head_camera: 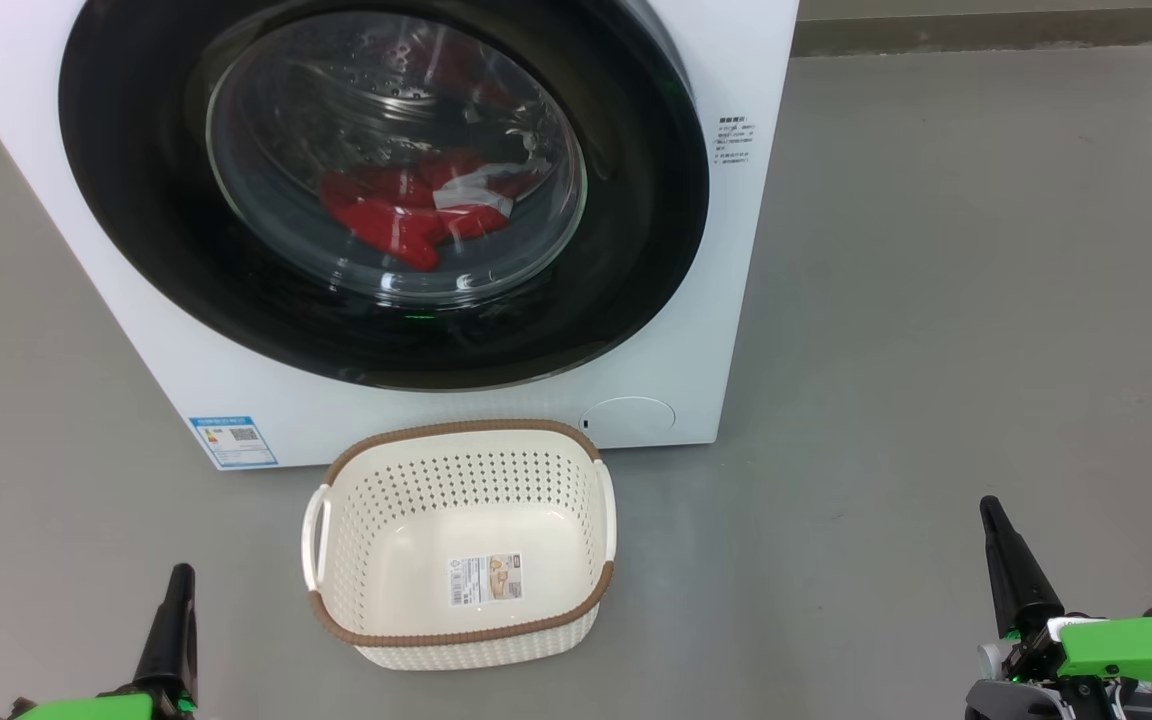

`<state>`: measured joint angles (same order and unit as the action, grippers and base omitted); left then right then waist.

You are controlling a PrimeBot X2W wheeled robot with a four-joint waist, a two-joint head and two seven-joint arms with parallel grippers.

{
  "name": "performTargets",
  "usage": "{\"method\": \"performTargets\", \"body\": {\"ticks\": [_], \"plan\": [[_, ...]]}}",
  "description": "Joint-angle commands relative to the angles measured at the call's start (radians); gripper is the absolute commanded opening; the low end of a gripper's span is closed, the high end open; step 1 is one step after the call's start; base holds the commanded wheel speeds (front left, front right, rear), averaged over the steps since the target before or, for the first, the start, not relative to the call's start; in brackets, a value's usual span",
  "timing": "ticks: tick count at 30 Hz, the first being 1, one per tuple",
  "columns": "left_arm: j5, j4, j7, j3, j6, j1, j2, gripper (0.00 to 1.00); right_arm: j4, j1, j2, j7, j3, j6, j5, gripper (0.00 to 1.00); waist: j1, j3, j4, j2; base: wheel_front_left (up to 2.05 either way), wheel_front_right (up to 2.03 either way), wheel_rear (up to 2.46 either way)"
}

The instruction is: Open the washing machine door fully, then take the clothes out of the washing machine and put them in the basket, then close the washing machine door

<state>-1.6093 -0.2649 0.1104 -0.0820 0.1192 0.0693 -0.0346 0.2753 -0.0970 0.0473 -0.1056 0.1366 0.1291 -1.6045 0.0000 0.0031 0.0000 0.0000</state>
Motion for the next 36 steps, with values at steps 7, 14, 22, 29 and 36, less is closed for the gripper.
{"method": "performTargets", "body": {"ticks": [7,14,22,29,36], "plan": [[0.000,0.020,0.003,-0.031,0.012,0.039,-0.016,0.00,-0.031,-0.011,0.003,-0.007,-0.023,0.002,-0.004,0.00,0.0000,0.000,0.000,0.0000,0.00,0.00,0.00],[0.000,0.020,0.003,-0.031,0.012,0.039,-0.016,0.00,-0.031,-0.011,0.003,-0.007,-0.023,0.002,-0.004,0.00,0.0000,0.000,0.000,0.0000,0.00,0.00,0.00],[0.000,0.020,0.003,-0.031,0.012,0.039,-0.016,0.00,-0.031,-0.011,0.003,-0.007,-0.023,0.002,-0.004,0.00,0.0000,0.000,0.000,0.0000,0.00,0.00,0.00],[0.000,0.020,0.003,-0.031,0.012,0.039,-0.016,0.00,-0.031,-0.011,0.003,-0.007,-0.023,0.002,-0.004,0.00,0.0000,0.000,0.000,0.0000,0.00,0.00,0.00],[0.000,0.020,0.003,-0.031,0.012,0.039,-0.016,0.00,-0.031,-0.011,0.003,-0.007,-0.023,0.002,-0.004,0.00,0.0000,0.000,0.000,0.0000,0.00,0.00,0.00]]}}
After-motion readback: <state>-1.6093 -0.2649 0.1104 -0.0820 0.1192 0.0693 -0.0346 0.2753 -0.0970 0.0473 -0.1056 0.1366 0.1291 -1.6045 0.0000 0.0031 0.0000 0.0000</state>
